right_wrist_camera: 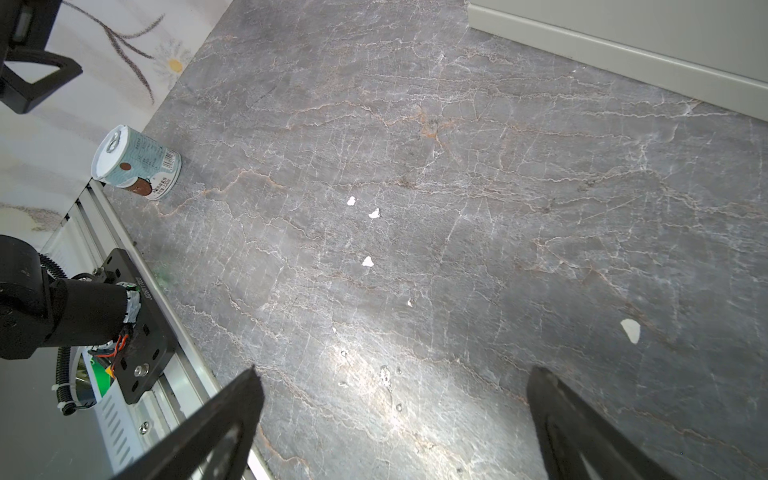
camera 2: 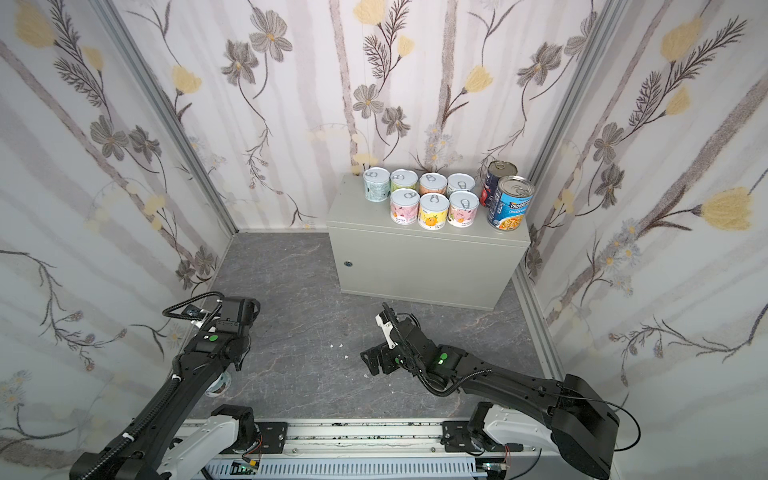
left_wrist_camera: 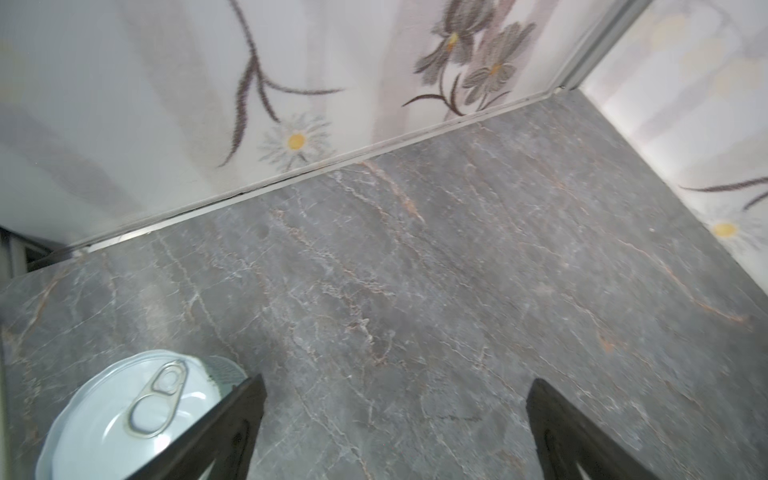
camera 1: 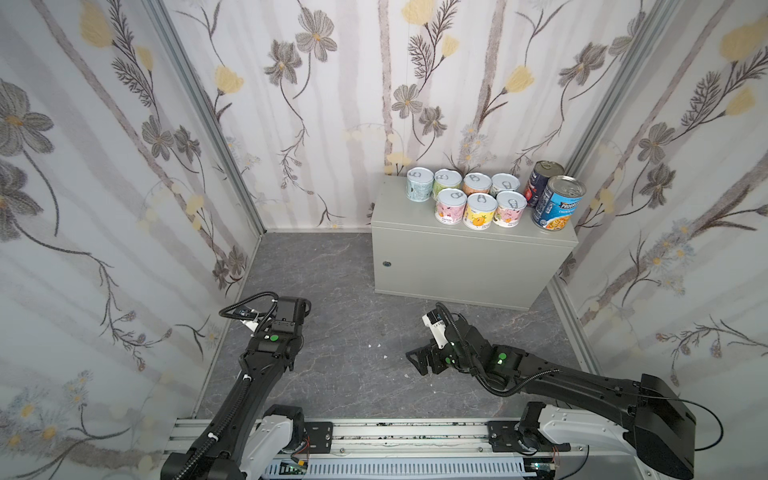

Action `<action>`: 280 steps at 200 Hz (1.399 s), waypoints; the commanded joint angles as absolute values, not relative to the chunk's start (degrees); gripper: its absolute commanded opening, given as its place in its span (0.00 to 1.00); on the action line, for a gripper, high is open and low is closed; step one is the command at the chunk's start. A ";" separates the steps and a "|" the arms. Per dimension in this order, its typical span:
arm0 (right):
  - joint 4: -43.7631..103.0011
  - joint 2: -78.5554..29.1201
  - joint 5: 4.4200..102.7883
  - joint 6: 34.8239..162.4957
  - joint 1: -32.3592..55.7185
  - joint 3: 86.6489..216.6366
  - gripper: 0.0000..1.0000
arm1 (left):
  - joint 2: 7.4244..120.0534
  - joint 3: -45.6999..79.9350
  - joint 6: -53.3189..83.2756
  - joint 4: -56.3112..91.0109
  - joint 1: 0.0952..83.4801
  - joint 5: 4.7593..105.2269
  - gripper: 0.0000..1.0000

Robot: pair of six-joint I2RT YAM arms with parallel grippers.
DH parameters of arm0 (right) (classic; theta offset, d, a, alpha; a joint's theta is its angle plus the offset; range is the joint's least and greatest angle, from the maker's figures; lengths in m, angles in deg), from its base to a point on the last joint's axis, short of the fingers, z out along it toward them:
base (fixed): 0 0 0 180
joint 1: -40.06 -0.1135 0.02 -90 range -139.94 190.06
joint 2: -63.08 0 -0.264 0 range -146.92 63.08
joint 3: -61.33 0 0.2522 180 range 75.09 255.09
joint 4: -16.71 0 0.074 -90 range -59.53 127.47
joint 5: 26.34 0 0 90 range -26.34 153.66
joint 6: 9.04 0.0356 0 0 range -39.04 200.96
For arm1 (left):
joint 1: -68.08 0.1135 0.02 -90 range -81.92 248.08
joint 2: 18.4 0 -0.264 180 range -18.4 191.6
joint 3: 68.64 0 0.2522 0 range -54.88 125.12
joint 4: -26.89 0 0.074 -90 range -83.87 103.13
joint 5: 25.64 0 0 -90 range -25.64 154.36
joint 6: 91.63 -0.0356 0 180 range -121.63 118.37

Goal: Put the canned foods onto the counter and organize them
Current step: 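Close the left gripper around the top of the floor can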

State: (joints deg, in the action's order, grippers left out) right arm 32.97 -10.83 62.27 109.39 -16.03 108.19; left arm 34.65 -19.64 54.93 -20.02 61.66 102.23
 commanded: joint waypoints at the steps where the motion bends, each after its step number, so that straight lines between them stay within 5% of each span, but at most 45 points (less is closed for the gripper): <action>1: 30.94 -11.52 62.00 109.34 -16.19 108.58 1.00 | 33.60 -21.52 58.66 -22.09 65.24 103.66 1.00; 97: 29.18 -12.92 61.73 109.59 -16.80 107.54 1.00 | 35.03 -24.98 71.36 -29.48 76.07 103.24 1.00; 280: 27.74 -13.64 62.25 109.30 -16.73 105.63 1.00 | 47.09 -25.58 74.82 -26.65 76.95 104.97 1.00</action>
State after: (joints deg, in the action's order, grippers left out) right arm 29.85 -13.34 61.92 109.39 -16.65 105.50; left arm 45.65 -26.06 74.88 -28.13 76.81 104.57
